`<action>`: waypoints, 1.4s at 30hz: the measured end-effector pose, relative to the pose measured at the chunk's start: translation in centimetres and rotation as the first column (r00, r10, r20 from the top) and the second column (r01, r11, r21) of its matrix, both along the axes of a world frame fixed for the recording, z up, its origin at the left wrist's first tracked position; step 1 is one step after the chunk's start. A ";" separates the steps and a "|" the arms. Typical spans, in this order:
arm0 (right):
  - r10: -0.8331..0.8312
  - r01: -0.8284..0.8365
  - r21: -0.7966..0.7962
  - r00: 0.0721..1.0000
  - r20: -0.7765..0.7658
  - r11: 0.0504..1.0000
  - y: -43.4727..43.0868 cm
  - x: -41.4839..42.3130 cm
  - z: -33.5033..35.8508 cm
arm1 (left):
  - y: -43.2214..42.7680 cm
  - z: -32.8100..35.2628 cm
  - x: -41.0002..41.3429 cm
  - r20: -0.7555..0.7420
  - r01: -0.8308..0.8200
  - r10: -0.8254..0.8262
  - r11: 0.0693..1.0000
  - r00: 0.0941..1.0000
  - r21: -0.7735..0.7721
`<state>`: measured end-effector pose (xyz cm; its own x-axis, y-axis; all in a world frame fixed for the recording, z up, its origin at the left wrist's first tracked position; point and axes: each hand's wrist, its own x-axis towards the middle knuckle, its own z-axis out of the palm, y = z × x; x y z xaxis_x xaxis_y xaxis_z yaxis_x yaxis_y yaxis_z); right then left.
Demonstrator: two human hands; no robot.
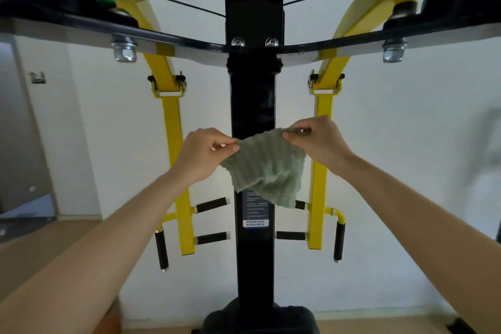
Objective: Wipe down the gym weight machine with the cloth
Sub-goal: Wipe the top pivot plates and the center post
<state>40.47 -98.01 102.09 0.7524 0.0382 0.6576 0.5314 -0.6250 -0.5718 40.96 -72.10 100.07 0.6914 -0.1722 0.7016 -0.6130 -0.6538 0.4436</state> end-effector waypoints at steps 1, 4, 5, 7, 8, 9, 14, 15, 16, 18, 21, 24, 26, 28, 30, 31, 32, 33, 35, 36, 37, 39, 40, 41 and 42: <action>-0.033 0.032 0.054 0.999 0.025 0.998 0.0 0.7 0.4 | -0.2 0.6 0.5 0.059 -0.039 0.040 0.999 0.997 -0.021; -0.092 0.080 0.184 0.994 0.060 0.980 0.6 2.2 1.7 | -1.1 2.6 1.7 0.173 -0.180 0.192 0.980 0.966 -0.082; -0.105 0.088 0.218 0.992 0.068 0.972 0.9 2.7 2.2 | -1.5 3.3 2.0 0.178 -0.226 0.243 0.968 0.954 -0.110; -0.121 0.095 0.334 0.991 0.056 0.938 1.6 3.5 3.3 | -2.2 4.4 2.9 0.157 -0.261 0.294 0.945 0.943 -0.199; -0.101 0.081 0.417 0.995 0.026 0.905 2.1 4.0 3.7 | -2.6 4.8 3.5 0.135 -0.250 0.294 0.929 0.946 -0.273; -0.070 0.056 0.503 0.998 0.009 0.863 2.7 4.4 4.1 | -3.0 5.1 4.3 0.115 -0.231 0.290 0.903 0.950 -0.362; 0.004 -0.091 0.641 0.991 0.136 0.762 5.1 6.4 3.7 | -5.3 5.1 6.2 0.096 -0.102 0.230 0.717 0.968 -0.690; 0.030 -0.136 0.658 0.985 0.171 0.740 5.4 6.3 3.3 | -5.7 5.0 6.2 0.115 -0.034 0.177 0.671 0.978 -0.741; 0.053 -0.179 0.671 0.977 0.205 0.719 5.7 6.2 3.0 | -5.9 4.9 6.2 0.139 0.031 0.126 0.622 0.982 -0.782; 0.078 -0.239 0.648 0.960 0.267 0.723 6.1 6.2 2.4 | -6.2 4.9 6.5 0.188 0.116 0.068 0.570 0.980 -0.813; 0.065 -0.242 0.532 0.942 0.330 0.811 6.6 6.5 2.6 | -6.7 5.0 7.0 0.215 0.141 0.051 0.603 0.975 -0.785; 0.038 -0.214 0.432 0.923 0.382 0.876 6.7 7.4 2.7 | -6.8 4.8 7.3 0.268 0.167 0.051 0.667 0.962 -0.726; 0.033 -0.193 0.377 0.920 0.391 0.906 6.4 7.9 2.5 | -6.5 4.3 7.7 0.316 0.162 0.075 0.735 0.946 -0.659; 0.037 -0.173 0.326 0.922 0.386 0.929 6.3 8.3 2.0 | -6.2 3.8 8.1 0.357 0.148 0.092 0.793 0.930 -0.590; 0.045 -0.164 0.292 0.926 0.374 0.942 6.2 8.6 1.2 | -5.8 3.2 8.4 0.376 0.125 0.102 0.836 0.921 -0.534; 0.048 -0.158 0.276 0.928 0.368 0.948 6.1 8.7 0.7 | -5.6 2.8 8.6 0.376 0.109 0.107 0.854 0.921 -0.510; 0.051 -0.152 0.256 0.930 0.364 0.955 6.0 8.8 0.2 | -5.3 2.4 8.7 0.374 0.097 0.107 0.868 0.921 -0.487; 0.056 -0.148 0.235 0.932 0.359 0.961 5.8 8.8 -0.3 | -5.1 2.0 8.7 0.370 0.090 0.101 0.881 0.924 -0.465; 0.073 -0.146 0.186 0.934 0.350 0.972 5.4 8.8 -1.8 | -4.6 0.7 8.7 0.358 0.085 0.079 0.904 0.930 -0.419; 0.088 -0.149 0.155 0.934 0.345 0.977 5.2 8.8 -2.7 | -4.4 -0.1 8.6 0.351 0.080 0.069 0.916 0.934 -0.393; 0.102 -0.152 0.123 0.935 0.339 0.981 4.9 8.8 -3.6 | -4.2 -1.0 8.4 0.342 0.077 0.058 0.926 0.938 -0.369; 0.132 -0.163 0.076 0.942 0.309 0.984 4.5 8.7 -5.5 | -3.8 -3.3 8.2 0.304 0.082 0.029 0.934 0.952 -0.347; 0.147 -0.173 0.069 0.947 0.285 0.983 4.3 8.6 -6.5 | -3.7 -4.6 8.1 0.278 0.084 0.016 0.935 0.960 -0.345; 0.156 -0.178 0.063 0.953 0.260 0.982 4.1 8.4 -7.5 | -3.5 -5.9 8.0 0.255 0.088 0.003 0.934 0.967 -0.345; 0.157 -0.176 0.057 0.958 0.239 0.983 4.0 8.1 -8.6 | -3.5 -7.1 7.8 0.238 0.091 -0.007 0.934 0.971 -0.345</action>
